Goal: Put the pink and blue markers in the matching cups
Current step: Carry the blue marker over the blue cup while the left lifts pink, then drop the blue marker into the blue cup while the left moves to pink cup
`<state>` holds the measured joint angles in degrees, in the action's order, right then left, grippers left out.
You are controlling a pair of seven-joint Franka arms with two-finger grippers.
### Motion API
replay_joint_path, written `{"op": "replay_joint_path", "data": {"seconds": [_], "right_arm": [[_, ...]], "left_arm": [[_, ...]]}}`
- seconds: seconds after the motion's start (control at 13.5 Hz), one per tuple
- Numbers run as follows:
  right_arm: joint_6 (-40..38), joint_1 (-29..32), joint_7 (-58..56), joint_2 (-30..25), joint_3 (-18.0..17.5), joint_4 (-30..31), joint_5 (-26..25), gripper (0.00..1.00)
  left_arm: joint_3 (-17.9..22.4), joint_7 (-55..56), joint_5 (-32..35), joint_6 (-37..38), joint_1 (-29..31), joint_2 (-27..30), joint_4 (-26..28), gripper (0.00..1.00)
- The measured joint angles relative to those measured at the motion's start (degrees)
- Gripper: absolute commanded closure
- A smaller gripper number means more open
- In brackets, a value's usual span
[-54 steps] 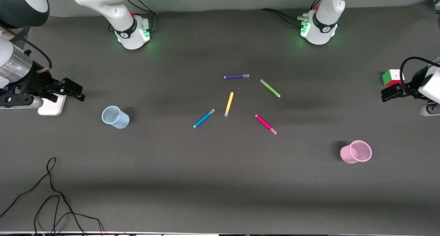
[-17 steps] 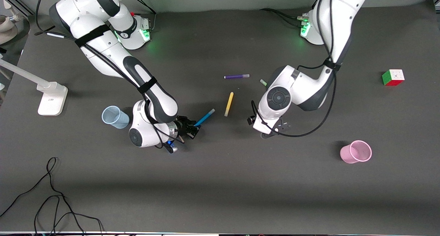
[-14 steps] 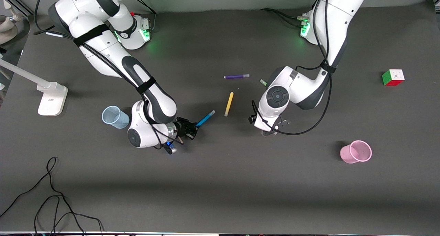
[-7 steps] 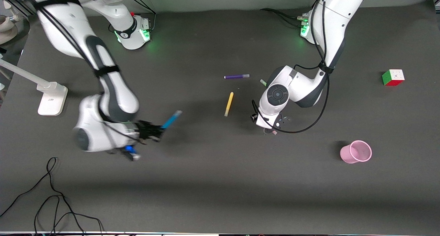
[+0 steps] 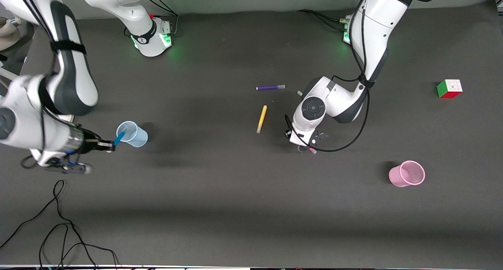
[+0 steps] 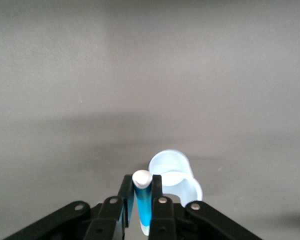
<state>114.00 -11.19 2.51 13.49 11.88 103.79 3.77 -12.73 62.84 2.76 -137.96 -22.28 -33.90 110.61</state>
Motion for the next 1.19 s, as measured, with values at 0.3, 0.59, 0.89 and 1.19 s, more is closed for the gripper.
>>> {"op": "replay_joint_path", "data": {"seconds": [0.3, 0.59, 0.89, 1.19], "right_arm": [[20.7, -1.0, -0.7, -10.0, -0.2, 19.2, -5.4, 1.00], [27.4, -1.1, -0.8, -10.9, -0.3, 25.4, -6.2, 1.00], [30.0, -1.1, -0.8, -10.9, -0.3, 29.4, -6.2, 0.00], [29.7, -1.1, -0.8, -11.2, -0.3, 29.6, -6.2, 0.00]], "left_arm": [[0.0, 0.0, 0.0, -0.4, 0.0, 0.0, -0.2, 1.00], [0.4, 0.0, 0.0, 1.2, 0.2, 0.9, -1.1, 1.00], [1.0, -3.8, 0.1, 23.7, 3.5, 4.3, -13.8, 1.00], [1.4, -19.1, -2.5, 44.5, 14.0, 5.6, -28.9, 1.00]]}}
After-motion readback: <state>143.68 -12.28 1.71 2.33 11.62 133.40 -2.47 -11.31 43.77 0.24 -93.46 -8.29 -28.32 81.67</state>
